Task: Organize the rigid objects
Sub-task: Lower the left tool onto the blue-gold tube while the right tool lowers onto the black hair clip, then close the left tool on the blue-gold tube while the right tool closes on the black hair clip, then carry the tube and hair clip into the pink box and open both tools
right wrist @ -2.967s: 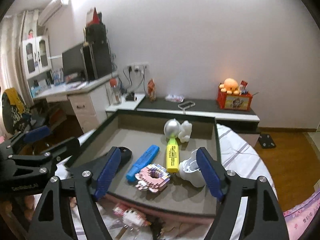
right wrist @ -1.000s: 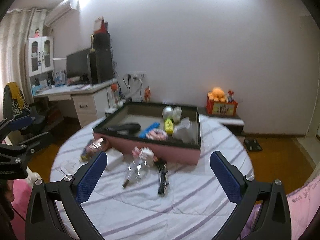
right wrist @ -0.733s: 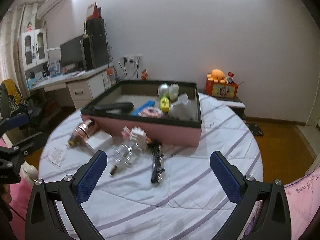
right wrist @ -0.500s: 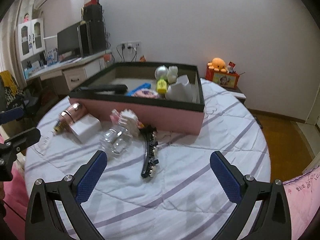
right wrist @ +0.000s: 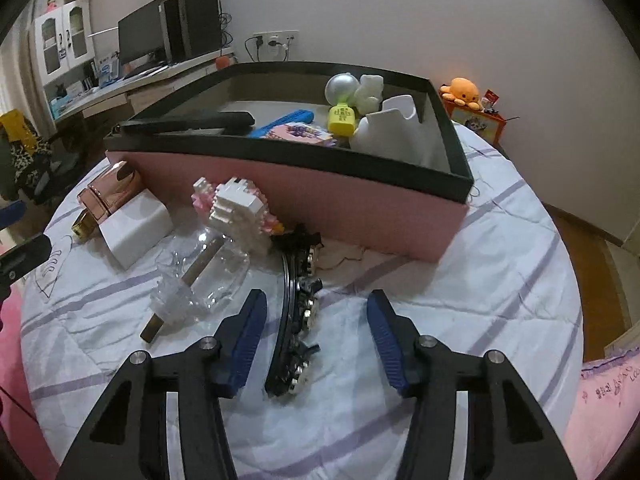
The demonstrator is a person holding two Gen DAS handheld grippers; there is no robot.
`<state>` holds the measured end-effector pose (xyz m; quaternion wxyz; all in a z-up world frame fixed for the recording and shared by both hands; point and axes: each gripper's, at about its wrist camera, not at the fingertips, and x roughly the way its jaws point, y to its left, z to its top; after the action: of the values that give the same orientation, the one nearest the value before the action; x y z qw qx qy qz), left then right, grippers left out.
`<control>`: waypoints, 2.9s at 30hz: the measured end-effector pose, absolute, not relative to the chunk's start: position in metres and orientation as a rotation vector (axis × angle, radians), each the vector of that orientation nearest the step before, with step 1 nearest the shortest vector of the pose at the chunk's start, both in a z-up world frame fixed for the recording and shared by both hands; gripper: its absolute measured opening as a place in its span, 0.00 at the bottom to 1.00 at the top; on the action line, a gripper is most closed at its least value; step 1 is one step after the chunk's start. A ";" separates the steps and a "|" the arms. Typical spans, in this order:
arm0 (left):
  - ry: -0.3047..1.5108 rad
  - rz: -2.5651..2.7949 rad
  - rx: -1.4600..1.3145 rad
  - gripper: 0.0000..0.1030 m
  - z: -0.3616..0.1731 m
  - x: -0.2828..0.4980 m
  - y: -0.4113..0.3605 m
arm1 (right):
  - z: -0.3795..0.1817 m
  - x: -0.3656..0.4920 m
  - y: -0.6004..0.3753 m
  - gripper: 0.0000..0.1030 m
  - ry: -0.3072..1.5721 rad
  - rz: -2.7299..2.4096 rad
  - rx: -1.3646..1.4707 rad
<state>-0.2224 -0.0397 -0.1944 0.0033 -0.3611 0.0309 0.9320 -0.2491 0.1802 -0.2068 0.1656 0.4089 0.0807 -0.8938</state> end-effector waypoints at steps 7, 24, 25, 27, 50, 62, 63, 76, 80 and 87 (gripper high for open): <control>0.041 2.971 -1.193 1.00 -0.206 -0.235 -0.056 | -0.208 -0.247 0.178 0.28 0.237 -2.495 1.138; 0.130 2.787 -1.251 0.30 -0.224 -0.261 -0.037 | -0.207 -0.250 0.178 0.26 0.221 -2.483 1.140; 0.153 2.783 -1.249 0.27 -0.224 -0.261 -0.034 | -0.207 -0.250 0.178 0.26 0.220 -2.483 1.140; 0.157 2.783 -1.243 0.26 -0.225 -0.261 -0.033 | -0.207 -0.250 0.177 0.26 0.221 -2.484 1.140; 0.058 2.699 -1.272 0.24 -0.220 -0.196 -0.042 | -0.201 -0.206 0.194 0.18 0.172 -2.465 1.159; 0.079 2.789 -1.255 0.40 -0.229 -0.225 -0.032 | -0.205 -0.216 0.192 0.18 0.147 -2.487 1.142; 0.077 2.789 -1.251 0.38 -0.229 -0.226 -0.032 | -0.205 -0.217 0.191 0.19 0.150 -2.489 1.141; -0.011 2.694 -1.209 0.20 -0.218 -0.210 -0.031 | -0.205 -0.211 0.187 0.18 0.191 -2.522 1.111; -0.003 2.695 -1.174 0.20 -0.209 -0.201 -0.027 | -0.200 -0.205 0.189 0.19 0.161 -2.517 1.099; -0.018 2.717 -1.084 0.20 -0.186 -0.187 -0.024 | -0.179 -0.195 0.196 0.19 0.093 -2.530 1.026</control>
<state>-0.1868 -0.0240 -0.1860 0.1080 -0.3683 -0.0060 0.9234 -0.1946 0.1958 -0.1793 0.2035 0.3677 0.0333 -0.9068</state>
